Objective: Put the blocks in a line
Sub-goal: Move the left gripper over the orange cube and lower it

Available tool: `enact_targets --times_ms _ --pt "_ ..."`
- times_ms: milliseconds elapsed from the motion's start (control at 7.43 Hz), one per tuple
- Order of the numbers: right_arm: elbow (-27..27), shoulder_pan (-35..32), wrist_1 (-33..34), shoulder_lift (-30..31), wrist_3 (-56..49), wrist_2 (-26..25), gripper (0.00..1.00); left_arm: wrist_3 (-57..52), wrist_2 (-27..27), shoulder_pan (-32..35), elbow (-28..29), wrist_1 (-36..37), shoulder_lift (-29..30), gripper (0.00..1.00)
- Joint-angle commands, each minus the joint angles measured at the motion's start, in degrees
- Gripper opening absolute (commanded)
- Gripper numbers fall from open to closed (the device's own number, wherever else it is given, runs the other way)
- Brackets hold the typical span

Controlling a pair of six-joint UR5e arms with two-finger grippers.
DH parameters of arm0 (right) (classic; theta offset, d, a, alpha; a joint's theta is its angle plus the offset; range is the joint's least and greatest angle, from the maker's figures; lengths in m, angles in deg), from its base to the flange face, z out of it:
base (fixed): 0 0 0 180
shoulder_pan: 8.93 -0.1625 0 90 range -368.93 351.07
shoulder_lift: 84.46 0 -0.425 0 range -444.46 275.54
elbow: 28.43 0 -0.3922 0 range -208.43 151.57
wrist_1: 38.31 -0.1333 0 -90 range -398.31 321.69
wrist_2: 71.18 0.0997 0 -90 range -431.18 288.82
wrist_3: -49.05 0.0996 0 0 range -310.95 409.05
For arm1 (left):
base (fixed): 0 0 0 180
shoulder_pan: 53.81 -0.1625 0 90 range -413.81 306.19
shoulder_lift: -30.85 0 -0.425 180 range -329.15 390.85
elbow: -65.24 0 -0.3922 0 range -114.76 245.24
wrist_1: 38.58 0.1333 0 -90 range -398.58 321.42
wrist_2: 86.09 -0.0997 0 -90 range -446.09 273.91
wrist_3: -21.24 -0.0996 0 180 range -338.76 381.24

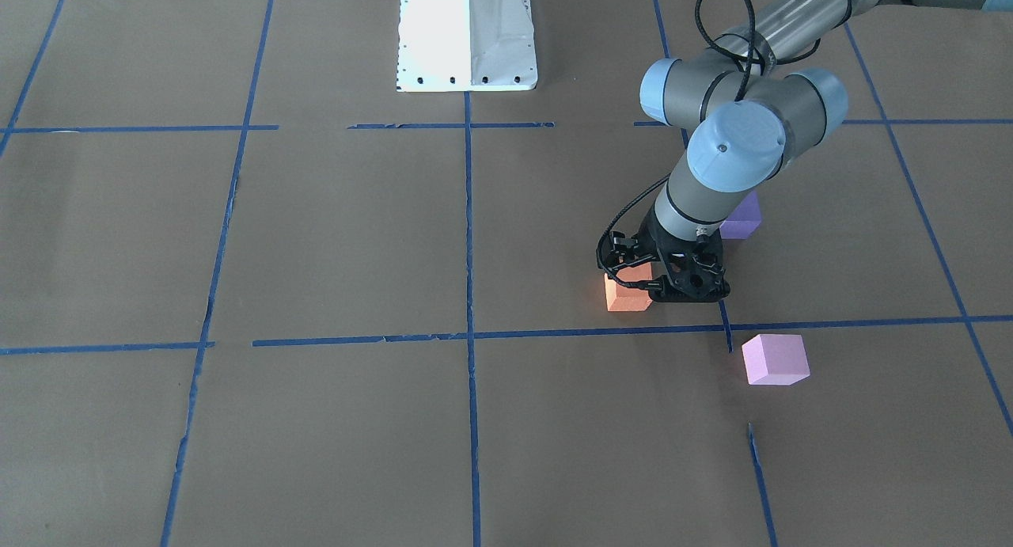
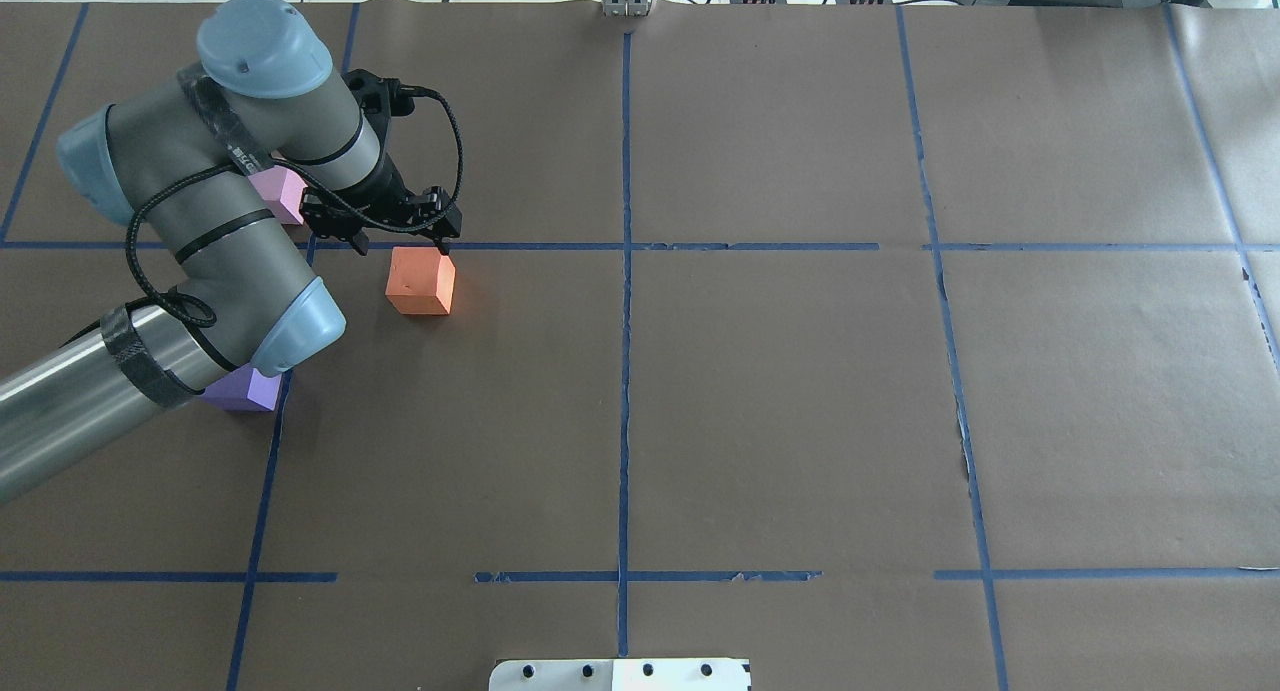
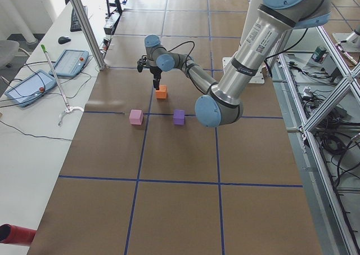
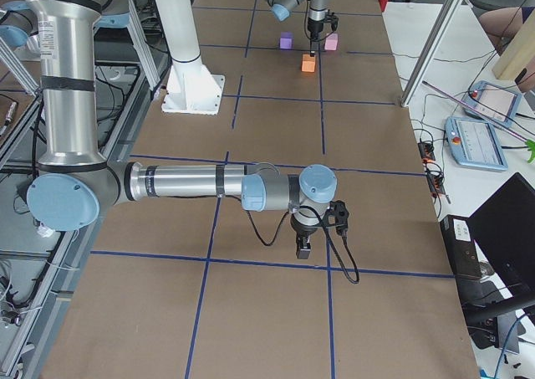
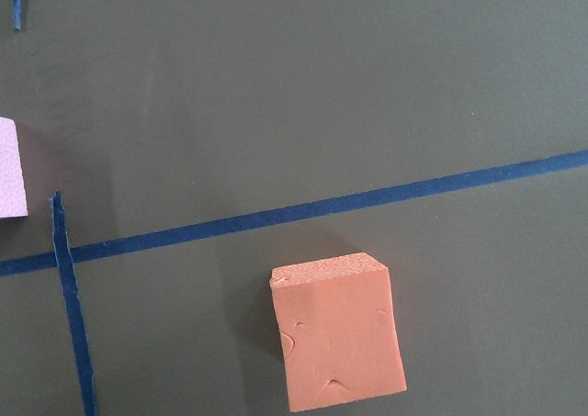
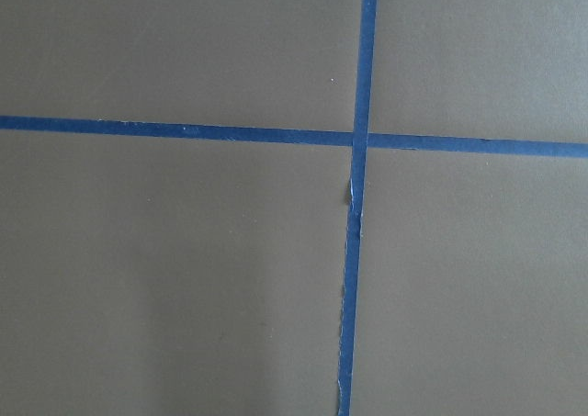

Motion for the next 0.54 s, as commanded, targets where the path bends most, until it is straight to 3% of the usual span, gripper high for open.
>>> enact_targets --times_ms 0,404 --pt "0.0 0.0 0.0 0.0 0.0 0.0 1.00 0.2 -0.2 -1.0 1.7 -1.6 0.0 0.98" --pt "0.0 0.0 0.0 0.0 0.0 0.0 1.00 0.6 -0.2 -1.9 4.1 -4.3 -0.1 0.98"
